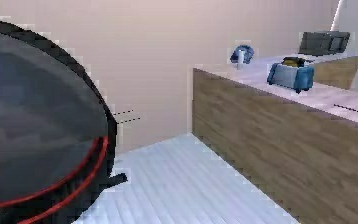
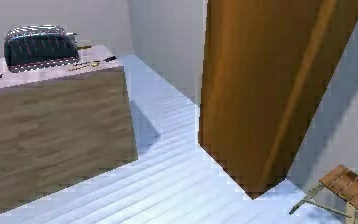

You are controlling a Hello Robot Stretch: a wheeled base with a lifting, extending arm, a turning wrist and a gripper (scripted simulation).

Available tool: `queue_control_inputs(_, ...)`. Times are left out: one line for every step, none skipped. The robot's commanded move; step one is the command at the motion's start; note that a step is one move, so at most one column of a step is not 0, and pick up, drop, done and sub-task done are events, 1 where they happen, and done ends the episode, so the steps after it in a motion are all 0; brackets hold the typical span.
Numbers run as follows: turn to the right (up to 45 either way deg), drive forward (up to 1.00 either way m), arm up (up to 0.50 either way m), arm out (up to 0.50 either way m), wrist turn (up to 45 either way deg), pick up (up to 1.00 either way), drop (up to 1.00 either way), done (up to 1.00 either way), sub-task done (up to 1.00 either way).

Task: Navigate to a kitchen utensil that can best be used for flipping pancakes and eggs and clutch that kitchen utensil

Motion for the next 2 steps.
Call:
queue_control_inputs(45.0, 0.0, 0.0, 0.0, 0.0, 0.0, 0.0, 0.0, 0.0)
queue_control_inputs(12.0, 0.0, 0.0, 0.0, 0.0, 0.0, 0.0, 0.0, 0.0)
